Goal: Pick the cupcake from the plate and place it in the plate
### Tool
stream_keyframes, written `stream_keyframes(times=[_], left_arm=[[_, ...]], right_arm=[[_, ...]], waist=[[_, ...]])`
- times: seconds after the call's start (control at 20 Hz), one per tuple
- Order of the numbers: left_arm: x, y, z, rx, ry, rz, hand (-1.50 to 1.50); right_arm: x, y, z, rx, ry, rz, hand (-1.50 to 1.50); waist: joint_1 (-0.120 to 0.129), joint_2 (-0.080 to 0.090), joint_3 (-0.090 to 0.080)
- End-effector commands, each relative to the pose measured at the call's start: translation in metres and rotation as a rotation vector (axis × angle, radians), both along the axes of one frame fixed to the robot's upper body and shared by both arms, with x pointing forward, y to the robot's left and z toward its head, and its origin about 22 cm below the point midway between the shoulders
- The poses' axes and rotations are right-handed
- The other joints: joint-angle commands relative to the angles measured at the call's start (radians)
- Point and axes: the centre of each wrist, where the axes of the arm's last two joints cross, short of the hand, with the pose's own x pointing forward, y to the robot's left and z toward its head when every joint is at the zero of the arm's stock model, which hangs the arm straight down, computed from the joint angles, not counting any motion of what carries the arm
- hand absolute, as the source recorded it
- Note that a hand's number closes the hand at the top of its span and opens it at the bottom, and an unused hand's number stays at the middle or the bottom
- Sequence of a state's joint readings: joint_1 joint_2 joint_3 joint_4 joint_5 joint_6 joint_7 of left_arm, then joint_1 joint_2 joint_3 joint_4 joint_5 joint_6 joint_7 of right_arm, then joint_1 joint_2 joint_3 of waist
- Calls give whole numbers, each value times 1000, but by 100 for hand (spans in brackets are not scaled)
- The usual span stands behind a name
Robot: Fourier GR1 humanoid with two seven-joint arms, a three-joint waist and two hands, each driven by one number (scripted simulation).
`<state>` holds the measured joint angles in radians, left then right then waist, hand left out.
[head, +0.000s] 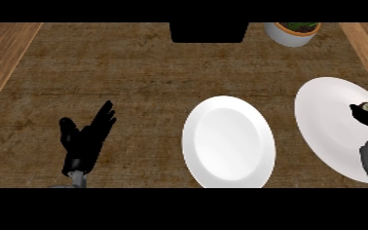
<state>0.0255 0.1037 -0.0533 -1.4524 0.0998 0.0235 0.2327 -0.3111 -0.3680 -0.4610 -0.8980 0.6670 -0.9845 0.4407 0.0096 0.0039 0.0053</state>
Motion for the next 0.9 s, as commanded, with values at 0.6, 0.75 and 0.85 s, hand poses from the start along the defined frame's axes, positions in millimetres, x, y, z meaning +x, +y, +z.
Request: stream_keyframes(times=[0.6, 0.75, 0.85], left_arm=[[1, 2, -4, 6, 15, 24, 0], [-14, 1, -8, 17, 19, 22, 0], [-6, -8, -12, -16, 10, 21, 0]], right_arm=[[-95, 10, -13, 54, -437, 101, -150], [-132, 21, -19, 67, -440, 187, -150], [-144, 37, -17, 100, -430, 229, -150]], waist=[[-27, -7, -5], [-24, -8, -6], [-24, -7, -6]])
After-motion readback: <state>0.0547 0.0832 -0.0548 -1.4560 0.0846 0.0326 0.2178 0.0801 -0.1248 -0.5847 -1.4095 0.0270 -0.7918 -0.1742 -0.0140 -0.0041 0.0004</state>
